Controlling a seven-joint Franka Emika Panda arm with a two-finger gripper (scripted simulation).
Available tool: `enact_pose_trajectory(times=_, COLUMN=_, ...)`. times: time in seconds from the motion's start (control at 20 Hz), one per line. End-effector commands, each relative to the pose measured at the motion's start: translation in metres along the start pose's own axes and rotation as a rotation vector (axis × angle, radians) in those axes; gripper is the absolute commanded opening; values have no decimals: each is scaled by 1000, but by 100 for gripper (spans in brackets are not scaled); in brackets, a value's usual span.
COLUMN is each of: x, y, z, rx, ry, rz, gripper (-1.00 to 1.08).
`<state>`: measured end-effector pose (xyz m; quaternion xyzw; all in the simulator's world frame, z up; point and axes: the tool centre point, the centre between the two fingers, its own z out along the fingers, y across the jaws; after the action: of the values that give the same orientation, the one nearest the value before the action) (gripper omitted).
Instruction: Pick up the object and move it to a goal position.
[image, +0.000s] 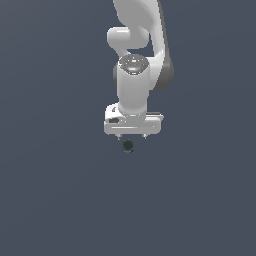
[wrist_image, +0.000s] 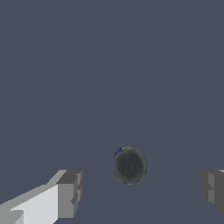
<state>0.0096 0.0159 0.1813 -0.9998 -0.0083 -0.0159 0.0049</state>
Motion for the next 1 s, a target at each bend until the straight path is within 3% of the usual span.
enact_pose_trajectory(times=0.0, x=0, y=0, z=0, rx=0, ry=0, rz=0, gripper=100)
enact_pose_trajectory(times=0.45, x=-7, y=34, z=3, rx=2, ry=-8, rz=82, gripper=100)
enact_pose_trajectory(times=0.95, x=-10, y=30, z=14, rx=2, ry=-10, rz=123, gripper=100)
